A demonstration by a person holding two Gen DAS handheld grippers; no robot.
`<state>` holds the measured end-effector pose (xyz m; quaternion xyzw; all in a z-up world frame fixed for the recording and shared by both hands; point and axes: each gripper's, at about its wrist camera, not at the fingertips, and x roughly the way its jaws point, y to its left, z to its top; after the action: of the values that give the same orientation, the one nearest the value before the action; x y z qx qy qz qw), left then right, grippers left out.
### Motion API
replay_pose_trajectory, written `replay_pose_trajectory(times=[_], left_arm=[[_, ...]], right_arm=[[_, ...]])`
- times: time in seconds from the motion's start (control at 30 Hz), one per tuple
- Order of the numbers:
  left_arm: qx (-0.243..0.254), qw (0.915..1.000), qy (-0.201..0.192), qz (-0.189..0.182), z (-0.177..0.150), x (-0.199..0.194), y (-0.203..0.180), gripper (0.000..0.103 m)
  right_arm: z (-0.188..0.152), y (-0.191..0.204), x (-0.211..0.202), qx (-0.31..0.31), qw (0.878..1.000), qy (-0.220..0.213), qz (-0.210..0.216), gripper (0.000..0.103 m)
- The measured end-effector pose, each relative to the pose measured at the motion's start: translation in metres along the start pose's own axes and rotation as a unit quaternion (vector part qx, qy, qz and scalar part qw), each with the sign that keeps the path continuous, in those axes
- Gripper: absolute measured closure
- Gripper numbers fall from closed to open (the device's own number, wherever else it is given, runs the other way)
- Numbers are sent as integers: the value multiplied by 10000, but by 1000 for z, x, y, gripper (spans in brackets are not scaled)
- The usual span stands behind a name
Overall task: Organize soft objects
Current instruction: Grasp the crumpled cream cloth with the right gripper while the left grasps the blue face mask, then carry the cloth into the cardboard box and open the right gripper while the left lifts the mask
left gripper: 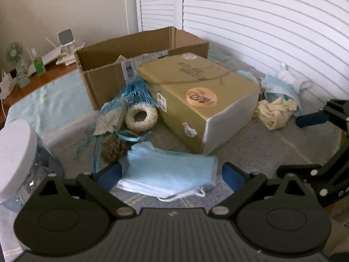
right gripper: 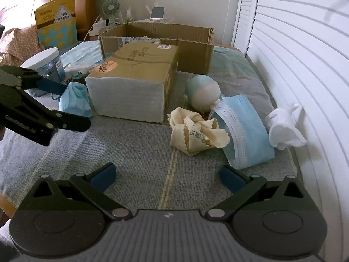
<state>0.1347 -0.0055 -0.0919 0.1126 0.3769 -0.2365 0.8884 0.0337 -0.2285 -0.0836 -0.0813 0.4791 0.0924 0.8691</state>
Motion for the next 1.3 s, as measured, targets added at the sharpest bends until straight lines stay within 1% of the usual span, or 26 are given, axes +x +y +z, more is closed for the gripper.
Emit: replay_pose_trajectory(times=[0.03,0.1,0.13,0.17,0.4,0.47,0.53,0.6,0.67,0.7,0.73,0.77,0.8,0.83,0.87,0.9,0.93,1.1,1.3], left_arm=[[3,10000,-12,-1,0,1,0,7],[-65,10000,-23,13,-1,3,3,12],[-100,9999,-16,9,-1,3,4,17],[-141,9999,-10,-4,-1,4,5,18],[-180,9998,-16,-18,-1,5,7,17],[-203,9998,-12,-32,0,6,8,17],[-221,9997,-11,-52,0,6,10,16],[-221,9997,-15,-55,0,7,11,16],[-247,9997,-10,-64,0,6,11,19],[-262,9996,-12,-45,0,6,11,21],[-269,9996,-18,-36,0,4,10,25],[-261,9997,-20,-29,-1,3,9,29],[-244,9997,-28,-20,-1,1,8,32],[-215,9998,-31,-3,-1,0,8,36],[-182,9998,-21,12,-1,-1,7,44],[-177,9998,-23,-16,-1,-2,7,50],[-196,9998,-3,-41,-1,-4,8,54],[-164,9998,30,-73,-1,-12,8,56],[-89,9998,-118,-133,2,-33,6,58]], right_arm=[[0,0,1,8,10000,-14,-9,0],[2,-1,3,24,10000,-43,-37,0],[3,-1,4,30,10000,-46,-55,0],[5,-1,6,47,10000,-41,-75,0],[19,0,17,-1,9998,-65,-206,0],[22,2,19,-33,9997,-90,-225,3],[26,4,20,-47,9997,-126,-224,14],[29,6,20,-34,9992,-149,-356,19],[31,5,21,-17,9987,-168,-488,27],[31,4,20,16,9984,-179,-543,33],[31,2,20,53,9982,-174,-569,41],[32,1,20,97,9980,-172,-603,46],[32,-1,19,126,9977,-170,-640,55],[32,-3,18,149,9975,-155,-668,57],[32,-4,17,166,9975,-157,-672,59],[31,-4,16,177,9974,-173,-678,62],[31,-5,14,179,9974,-171,-678,64],[29,-3,2,145,9976,-211,-645,65],[32,-2,-20,84,9975,-326,-617,65]])
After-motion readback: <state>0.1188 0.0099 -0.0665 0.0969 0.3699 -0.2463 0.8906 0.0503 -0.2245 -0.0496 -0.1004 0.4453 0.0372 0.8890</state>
